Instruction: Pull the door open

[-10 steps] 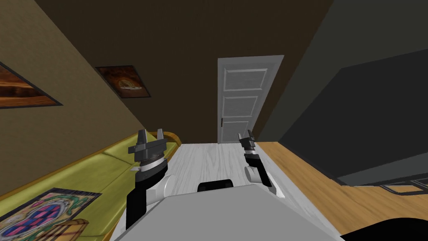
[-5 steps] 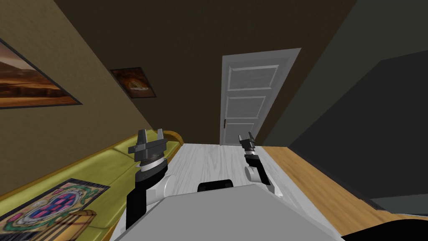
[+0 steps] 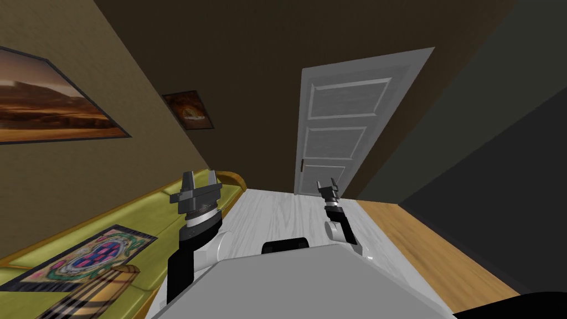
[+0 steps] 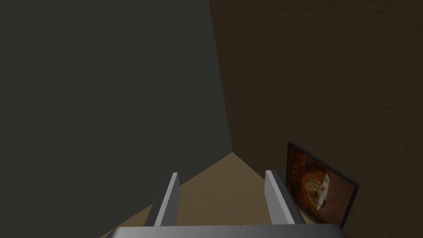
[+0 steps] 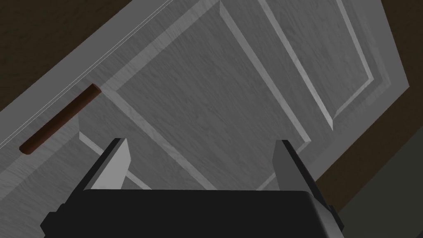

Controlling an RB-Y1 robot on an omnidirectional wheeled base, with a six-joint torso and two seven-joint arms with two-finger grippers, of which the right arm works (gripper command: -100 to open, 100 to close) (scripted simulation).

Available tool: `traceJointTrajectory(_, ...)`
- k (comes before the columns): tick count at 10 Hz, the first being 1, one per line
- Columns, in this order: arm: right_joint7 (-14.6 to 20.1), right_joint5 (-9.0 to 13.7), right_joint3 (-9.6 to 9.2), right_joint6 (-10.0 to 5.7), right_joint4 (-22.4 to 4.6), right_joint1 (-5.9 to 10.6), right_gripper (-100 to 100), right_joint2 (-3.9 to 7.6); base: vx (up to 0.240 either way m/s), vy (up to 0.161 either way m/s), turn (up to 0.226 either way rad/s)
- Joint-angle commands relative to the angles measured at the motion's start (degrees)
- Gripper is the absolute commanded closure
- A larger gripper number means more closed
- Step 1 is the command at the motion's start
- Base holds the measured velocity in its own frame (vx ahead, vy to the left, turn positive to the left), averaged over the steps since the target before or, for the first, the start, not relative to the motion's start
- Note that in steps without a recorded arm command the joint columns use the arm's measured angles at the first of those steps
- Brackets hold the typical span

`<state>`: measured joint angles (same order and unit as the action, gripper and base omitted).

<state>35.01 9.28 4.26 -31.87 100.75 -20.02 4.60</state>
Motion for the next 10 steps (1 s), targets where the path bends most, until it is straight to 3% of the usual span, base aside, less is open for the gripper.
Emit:
traceJointTrajectory(1,1.9,1.1,0.44,-0.69,-2.0,0.34,-100,0.05,0.095,-0.028,0.165)
traceJointTrajectory(10,11.5,7.1,3.25,-4.44,-14.4,3.37,-100,0.13,0.092,-0.041,0.145)
